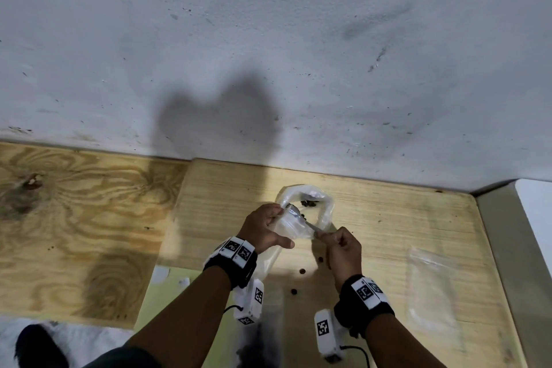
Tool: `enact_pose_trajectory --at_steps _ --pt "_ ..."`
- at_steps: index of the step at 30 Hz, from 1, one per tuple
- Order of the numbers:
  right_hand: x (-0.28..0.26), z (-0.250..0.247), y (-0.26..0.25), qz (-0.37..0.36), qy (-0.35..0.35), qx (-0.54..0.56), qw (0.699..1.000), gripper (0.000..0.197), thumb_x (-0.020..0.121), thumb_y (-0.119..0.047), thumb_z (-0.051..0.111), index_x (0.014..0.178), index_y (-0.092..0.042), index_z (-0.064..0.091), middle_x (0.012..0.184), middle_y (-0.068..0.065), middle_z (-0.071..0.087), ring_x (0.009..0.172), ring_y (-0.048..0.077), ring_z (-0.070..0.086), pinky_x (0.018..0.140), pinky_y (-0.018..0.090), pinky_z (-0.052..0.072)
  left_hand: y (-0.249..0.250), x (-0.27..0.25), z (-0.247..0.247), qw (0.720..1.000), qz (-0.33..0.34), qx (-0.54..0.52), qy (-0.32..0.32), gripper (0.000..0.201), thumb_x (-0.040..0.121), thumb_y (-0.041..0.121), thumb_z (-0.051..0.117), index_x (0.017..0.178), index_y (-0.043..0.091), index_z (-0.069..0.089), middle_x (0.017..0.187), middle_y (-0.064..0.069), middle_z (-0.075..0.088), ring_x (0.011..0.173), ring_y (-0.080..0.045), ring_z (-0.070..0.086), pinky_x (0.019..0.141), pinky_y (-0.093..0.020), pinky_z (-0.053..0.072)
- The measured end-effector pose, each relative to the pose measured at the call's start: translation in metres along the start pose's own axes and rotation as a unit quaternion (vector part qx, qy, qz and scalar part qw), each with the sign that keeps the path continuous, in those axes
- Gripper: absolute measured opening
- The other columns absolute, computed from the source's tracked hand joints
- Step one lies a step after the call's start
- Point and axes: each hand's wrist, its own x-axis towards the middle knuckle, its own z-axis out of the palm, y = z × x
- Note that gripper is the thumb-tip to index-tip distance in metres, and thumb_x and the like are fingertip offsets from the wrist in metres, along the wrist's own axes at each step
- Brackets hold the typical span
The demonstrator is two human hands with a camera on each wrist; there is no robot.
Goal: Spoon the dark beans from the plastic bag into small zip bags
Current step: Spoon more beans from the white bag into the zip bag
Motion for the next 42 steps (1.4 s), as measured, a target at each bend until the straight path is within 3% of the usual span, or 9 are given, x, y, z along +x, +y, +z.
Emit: enact_pose_trajectory --at_steps 4,9,18,24,27,31,33,36,42 --pt "0.004 -0.004 -0.007 0.060 -0.007 0.063 0.996 0.043 0.084 0.003 0.067 0.059 -0.015 0.037 0.040 0.000 0.041 0.033 0.011 0.035 0.039 0.022 0.027 -0.002 -0.001 -0.002 1.000 -0.001 0.003 -0.006 0.097 0.044 0.017 0.097 0.131 0.017 0.054 0.136 0.004 0.056 0.122 -0.013 0.056 0.106 -0.033 0.047" --pt "0.013 -0.020 -0.013 0.075 0.009 0.065 0.995 0.050 0.076 -0.003 0.077 0.051 -0.022 0.037 0.047 0.000 0.033 0.044 0.014 0.024 0.044 0.024 0.020 -0.003 -0.002 -0.003 1.000 -0.002 0.002 0.008 0.096 0.045 0.016 0.098 0.130 0.016 0.055 0.135 0.003 0.056 0.122 -0.013 0.056 0.106 -0.032 0.047" --pt "0.003 -0.054 -0.048 0.009 -0.025 0.072 0.997 0.047 0.078 0.000 0.069 0.046 -0.025 0.045 0.082 0.025 0.049 0.039 0.014 0.021 0.046 0.027 0.017 -0.001 -0.006 0.001 0.999 -0.012 0.039 0.020 0.100 0.049 0.022 0.097 0.137 0.015 0.050 0.142 0.004 0.049 0.129 -0.014 0.049 0.108 -0.031 0.044" --pt "-0.002 -0.060 -0.066 -0.058 -0.052 0.054 0.996 0.043 0.081 0.003 0.067 0.049 -0.020 0.049 0.078 0.027 0.051 0.040 0.015 0.021 0.045 0.024 0.018 0.001 -0.010 0.004 0.999 -0.013 0.045 0.026 0.100 0.050 0.022 0.097 0.138 0.014 0.050 0.142 0.003 0.049 0.128 -0.014 0.050 0.104 -0.025 0.044" --pt "-0.002 -0.053 -0.067 -0.130 -0.074 -0.008 0.989 0.033 0.078 0.002 0.074 0.064 -0.002 0.045 0.066 0.017 0.048 0.047 0.016 0.031 0.045 0.023 0.028 0.002 -0.011 0.004 0.999 -0.017 0.042 0.029 0.098 0.050 0.021 0.097 0.136 0.015 0.052 0.140 0.004 0.051 0.124 -0.012 0.051 0.102 -0.024 0.045" --pt "-0.010 -0.043 -0.070 -0.210 -0.123 -0.113 0.963 0.037 0.080 -0.004 0.078 0.065 -0.006 0.044 0.055 -0.011 0.051 0.054 0.010 0.041 0.054 0.019 0.035 -0.001 -0.010 0.005 0.999 -0.027 0.022 0.036 0.094 0.048 0.017 0.097 0.133 0.015 0.055 0.134 0.004 0.056 0.119 -0.012 0.054 0.094 -0.023 0.047" --pt "-0.008 -0.045 -0.071 -0.219 -0.105 -0.110 0.964 0.037 0.080 -0.002 0.078 0.064 -0.008 0.045 0.054 -0.010 0.055 0.054 0.007 0.044 0.055 0.019 0.036 -0.002 -0.009 0.004 0.999 -0.029 0.019 0.036 0.095 0.049 0.017 0.097 0.134 0.015 0.054 0.133 0.005 0.055 0.115 -0.010 0.052 0.093 -0.022 0.046" --pt "0.001 -0.052 -0.066 -0.211 -0.032 -0.072 0.974 0.036 0.078 -0.002 0.078 0.062 -0.009 0.047 0.061 0.017 0.055 0.059 0.017 0.046 0.059 0.029 0.038 -0.003 -0.008 0.004 0.999 -0.031 0.015 0.035 0.097 0.049 0.017 0.097 0.135 0.014 0.053 0.133 0.006 0.054 0.114 -0.008 0.050 0.096 -0.023 0.045" --pt "0.002 -0.050 -0.040 -0.203 0.017 -0.164 0.965 0.033 0.083 -0.001 0.072 0.066 -0.005 0.044 0.064 0.013 0.059 0.051 0.011 0.041 0.049 0.018 0.036 -0.003 -0.009 0.003 0.999 -0.019 0.022 0.042 0.097 0.046 0.022 0.098 0.132 0.018 0.055 0.129 0.008 0.056 0.119 -0.013 0.055 0.101 -0.027 0.048"
